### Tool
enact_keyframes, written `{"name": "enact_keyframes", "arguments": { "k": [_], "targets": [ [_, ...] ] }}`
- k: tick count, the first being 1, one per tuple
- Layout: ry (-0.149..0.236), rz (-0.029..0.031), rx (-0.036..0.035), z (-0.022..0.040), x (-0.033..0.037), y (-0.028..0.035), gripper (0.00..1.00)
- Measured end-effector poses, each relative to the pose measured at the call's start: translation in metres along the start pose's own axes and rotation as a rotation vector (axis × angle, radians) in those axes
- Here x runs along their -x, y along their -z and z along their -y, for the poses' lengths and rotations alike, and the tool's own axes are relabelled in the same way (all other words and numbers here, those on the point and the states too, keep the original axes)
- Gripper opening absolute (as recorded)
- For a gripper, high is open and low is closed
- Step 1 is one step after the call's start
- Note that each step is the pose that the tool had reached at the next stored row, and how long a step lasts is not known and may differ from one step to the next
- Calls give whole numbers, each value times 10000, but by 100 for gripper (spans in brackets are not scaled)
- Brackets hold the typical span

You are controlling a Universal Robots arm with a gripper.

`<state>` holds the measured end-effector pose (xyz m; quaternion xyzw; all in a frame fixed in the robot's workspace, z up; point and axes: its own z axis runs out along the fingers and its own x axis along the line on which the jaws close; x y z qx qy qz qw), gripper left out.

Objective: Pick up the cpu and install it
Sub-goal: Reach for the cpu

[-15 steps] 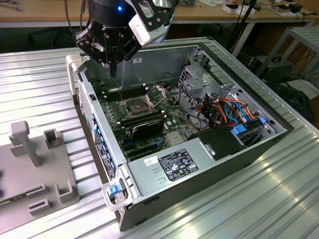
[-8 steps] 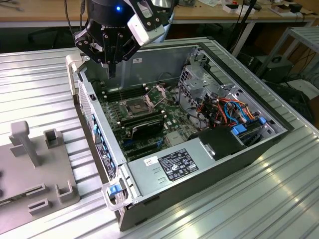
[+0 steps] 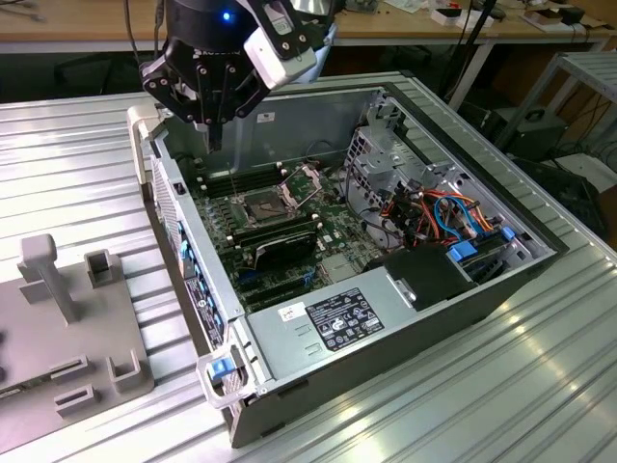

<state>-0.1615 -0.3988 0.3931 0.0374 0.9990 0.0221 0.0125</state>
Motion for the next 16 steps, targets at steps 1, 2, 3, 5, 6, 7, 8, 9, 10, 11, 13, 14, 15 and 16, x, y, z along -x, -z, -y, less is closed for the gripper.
{"name": "enact_keyframes", "arguments": {
  "k": [1,2,3,5,6,7,8,9,10,11,13,14,15,16],
  "targets": [
    [0,0,0,1,-9,0,11],
    [-1,0,0,1,-17,0,11],
    [0,0,-1,2,-28,1,11],
    [0,-1,0,4,-50,1,11],
    [1,0,0,4,-53,1,11],
    [1,0,1,4,-53,1,11],
    [2,-1,0,4,-53,1,11],
    [1,-1,0,4,-54,1,11],
    [0,-1,0,4,-55,1,11],
    [0,0,0,4,-55,1,11],
    [0,-1,0,4,-55,1,11],
    [1,0,0,4,-56,2,11],
    [0,0,0,4,-56,1,11],
    [1,0,0,4,-57,1,11]
  ]
}}
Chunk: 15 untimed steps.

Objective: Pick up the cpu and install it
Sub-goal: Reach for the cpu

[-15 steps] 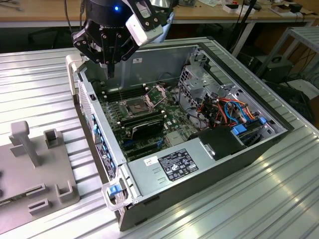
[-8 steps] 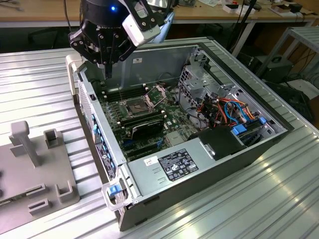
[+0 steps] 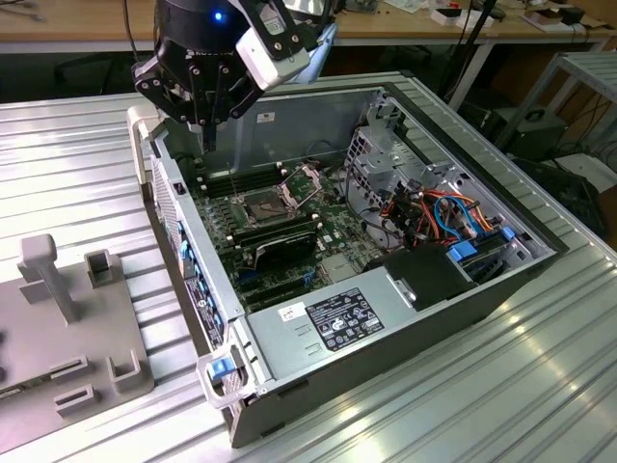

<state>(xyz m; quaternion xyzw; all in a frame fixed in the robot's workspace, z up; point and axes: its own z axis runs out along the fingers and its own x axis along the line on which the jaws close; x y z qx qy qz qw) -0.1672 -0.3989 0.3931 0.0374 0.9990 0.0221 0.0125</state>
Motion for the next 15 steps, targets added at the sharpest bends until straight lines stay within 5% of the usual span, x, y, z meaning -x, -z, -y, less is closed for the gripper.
{"name": "enact_keyframes", "arguments": {
  "k": [15],
  "targets": [
    [0,-1,0,4,-54,1,11]
  ]
}}
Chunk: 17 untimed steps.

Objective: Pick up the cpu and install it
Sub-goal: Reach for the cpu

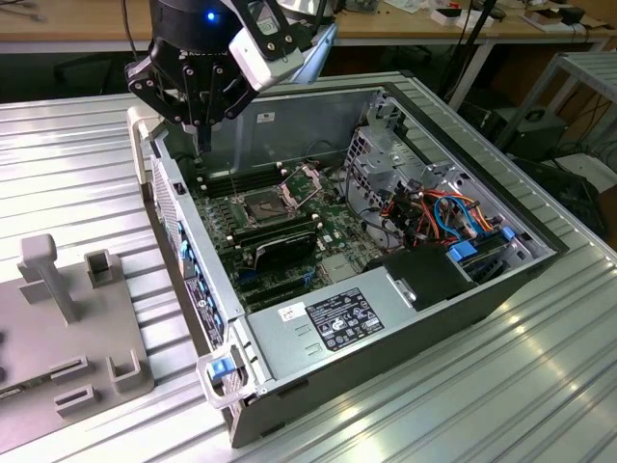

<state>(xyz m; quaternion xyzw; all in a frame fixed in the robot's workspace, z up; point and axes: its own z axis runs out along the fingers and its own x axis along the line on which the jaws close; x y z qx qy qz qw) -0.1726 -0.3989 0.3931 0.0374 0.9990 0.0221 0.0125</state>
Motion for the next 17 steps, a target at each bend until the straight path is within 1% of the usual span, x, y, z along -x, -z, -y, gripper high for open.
{"name": "enact_keyframes", "arguments": {
  "k": [13,17],
  "targets": [
    [-1,0,0,1,-9,0,11],
    [-1,0,-2,2,-32,2,11]
  ]
}}
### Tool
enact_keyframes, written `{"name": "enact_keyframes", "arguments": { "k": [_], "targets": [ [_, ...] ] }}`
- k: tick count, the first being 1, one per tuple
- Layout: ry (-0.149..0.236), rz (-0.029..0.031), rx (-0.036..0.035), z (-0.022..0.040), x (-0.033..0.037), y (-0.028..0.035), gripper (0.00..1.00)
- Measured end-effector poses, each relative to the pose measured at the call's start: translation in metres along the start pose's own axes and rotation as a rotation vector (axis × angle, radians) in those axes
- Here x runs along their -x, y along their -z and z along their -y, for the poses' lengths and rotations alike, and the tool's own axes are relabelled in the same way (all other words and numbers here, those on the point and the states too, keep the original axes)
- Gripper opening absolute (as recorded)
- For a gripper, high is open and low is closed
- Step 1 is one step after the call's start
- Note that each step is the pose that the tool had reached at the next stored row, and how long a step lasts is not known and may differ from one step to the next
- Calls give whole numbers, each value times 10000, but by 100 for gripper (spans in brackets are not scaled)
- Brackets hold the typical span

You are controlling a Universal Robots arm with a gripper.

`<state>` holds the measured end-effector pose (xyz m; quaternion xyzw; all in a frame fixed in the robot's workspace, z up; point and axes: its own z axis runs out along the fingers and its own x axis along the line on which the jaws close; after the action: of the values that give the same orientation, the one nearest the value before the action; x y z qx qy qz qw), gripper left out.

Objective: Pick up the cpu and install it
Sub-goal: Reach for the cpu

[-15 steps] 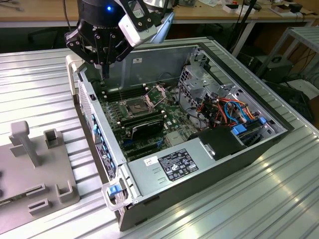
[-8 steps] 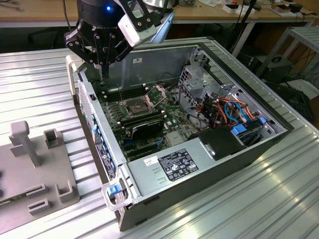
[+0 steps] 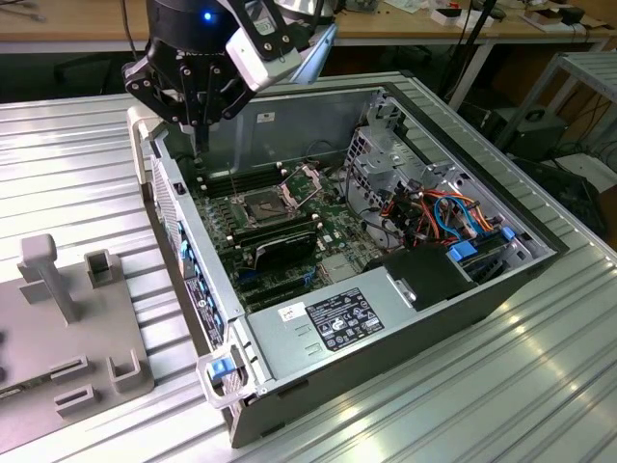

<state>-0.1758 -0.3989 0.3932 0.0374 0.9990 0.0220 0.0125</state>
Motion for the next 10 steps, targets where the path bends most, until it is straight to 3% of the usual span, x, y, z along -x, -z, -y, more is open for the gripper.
{"name": "enact_keyframes", "arguments": {
  "k": [10],
  "targets": [
    [0,1,2,9,-122,2,11]
  ]
}}
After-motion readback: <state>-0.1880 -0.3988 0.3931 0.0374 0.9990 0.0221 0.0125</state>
